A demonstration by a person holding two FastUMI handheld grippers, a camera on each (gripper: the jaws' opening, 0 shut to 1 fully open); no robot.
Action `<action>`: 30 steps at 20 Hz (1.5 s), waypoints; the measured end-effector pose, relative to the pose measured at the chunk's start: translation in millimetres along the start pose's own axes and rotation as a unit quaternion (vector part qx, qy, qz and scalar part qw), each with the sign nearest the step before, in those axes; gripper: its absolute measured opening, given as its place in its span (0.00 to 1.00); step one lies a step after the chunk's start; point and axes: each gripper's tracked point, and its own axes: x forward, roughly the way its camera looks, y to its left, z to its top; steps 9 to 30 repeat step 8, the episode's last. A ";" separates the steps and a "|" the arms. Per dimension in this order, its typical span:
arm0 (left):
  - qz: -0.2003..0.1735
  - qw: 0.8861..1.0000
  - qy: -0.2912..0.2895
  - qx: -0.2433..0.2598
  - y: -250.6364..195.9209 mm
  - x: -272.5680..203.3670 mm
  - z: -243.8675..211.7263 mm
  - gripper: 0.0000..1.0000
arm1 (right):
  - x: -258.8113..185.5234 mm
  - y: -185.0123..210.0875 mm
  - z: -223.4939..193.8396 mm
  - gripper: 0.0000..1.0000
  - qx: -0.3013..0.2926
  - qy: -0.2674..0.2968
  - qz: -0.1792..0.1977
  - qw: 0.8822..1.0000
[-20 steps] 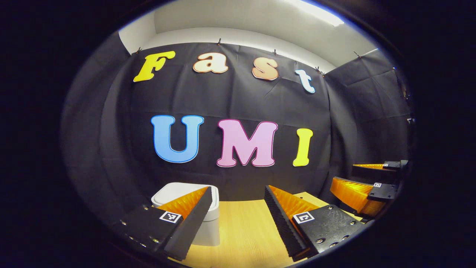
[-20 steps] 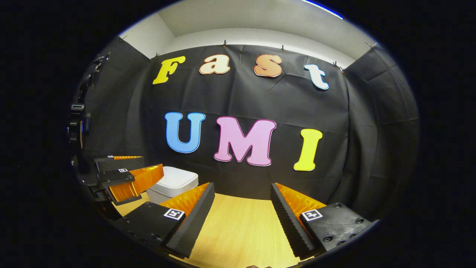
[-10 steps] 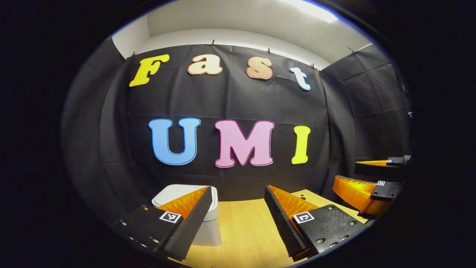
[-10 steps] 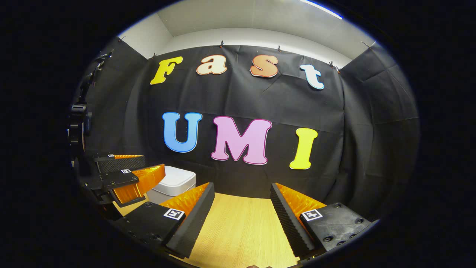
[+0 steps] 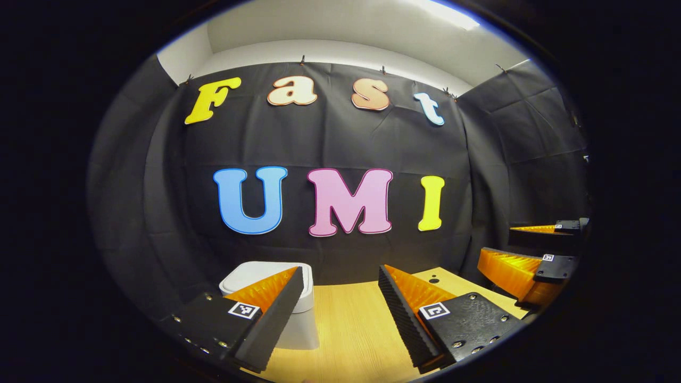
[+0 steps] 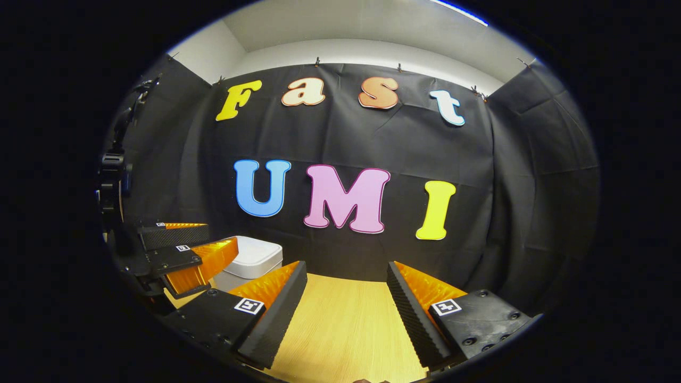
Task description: Press the lid of the desktop garbage bin to open it, pick up the crumpled paper on the desktop and throw it into the bin, then pick up the pop can on the desktop and drop it into the bin, and finally close the garbage bin lid.
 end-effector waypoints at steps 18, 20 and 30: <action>-0.004 1.000 -0.002 0.000 -1.8 9.8 -0.8 0.94 | 3.6 -1.9 0.5 0.88 -0.002 0.000 -0.006 1.000; -0.004 1.000 -0.002 0.000 -1.8 9.8 -0.8 0.94 | 3.6 -1.9 0.5 0.88 -0.002 0.000 -0.006 1.000; -0.004 1.000 -0.002 0.000 -1.8 9.8 -0.8 0.94 | 3.6 -1.9 0.5 0.88 -0.002 0.000 -0.006 1.000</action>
